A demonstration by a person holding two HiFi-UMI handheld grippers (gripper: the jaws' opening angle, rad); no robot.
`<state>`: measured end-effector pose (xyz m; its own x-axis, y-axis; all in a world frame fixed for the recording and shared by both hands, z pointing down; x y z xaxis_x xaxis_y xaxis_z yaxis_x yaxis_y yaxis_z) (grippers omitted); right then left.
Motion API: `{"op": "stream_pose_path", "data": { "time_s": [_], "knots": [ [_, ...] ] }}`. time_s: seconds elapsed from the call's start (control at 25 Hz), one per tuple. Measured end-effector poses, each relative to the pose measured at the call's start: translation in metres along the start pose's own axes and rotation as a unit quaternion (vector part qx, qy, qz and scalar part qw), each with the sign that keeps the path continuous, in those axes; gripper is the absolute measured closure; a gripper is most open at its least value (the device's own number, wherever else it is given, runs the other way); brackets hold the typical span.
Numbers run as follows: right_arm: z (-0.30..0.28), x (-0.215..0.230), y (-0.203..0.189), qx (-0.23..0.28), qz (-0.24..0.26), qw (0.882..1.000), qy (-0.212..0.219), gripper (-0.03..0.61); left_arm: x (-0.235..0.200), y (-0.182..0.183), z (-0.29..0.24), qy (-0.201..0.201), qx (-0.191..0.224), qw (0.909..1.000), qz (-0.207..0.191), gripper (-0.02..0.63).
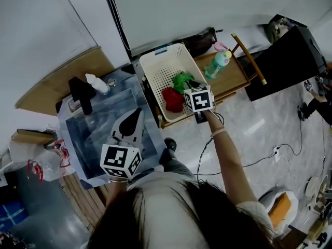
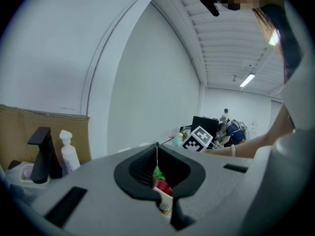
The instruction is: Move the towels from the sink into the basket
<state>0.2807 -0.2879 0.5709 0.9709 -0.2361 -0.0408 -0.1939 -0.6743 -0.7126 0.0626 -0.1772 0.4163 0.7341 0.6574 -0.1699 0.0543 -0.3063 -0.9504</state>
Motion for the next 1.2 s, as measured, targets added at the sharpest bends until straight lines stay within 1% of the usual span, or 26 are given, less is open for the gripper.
{"op": "stream_pose_path", "data": {
  "time_s": [0.32,0.52,0.88,1.2],
  "knots": [
    [0.04,-0.033,0.016,0.061,-0.003,0.998,-0.014,0.541,-0.002,0.008,0.028,-0.007,0.017,0.9997,-0.016,0.603],
    [0.068,-0.058,0.024,0.091,-0.004,0.996,-0.014,0.545,-0.002,0.011,0.048,-0.011,0.025,0.9993,-0.024,0.603],
    [0.125,-0.102,0.04,0.155,-0.007,0.988,-0.018,0.551,-0.006,0.016,0.084,-0.015,0.045,0.9982,-0.037,0.603],
    [0.169,-0.136,0.041,0.196,-0.01,0.98,-0.023,0.552,-0.006,0.017,0.114,-0.021,0.056,0.9971,-0.048,0.603]
  ]
}}
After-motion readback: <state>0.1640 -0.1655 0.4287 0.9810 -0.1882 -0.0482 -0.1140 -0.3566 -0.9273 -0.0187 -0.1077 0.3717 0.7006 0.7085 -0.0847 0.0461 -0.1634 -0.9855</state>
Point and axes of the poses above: the fingertips, and each gripper's own axes: z backward along the fingers, x to its right, y out of its top, the point moved 3 cm from there along z, backward along the fingers, and after that the axes turned 4 degrees about -y, right-handed, at the moved point
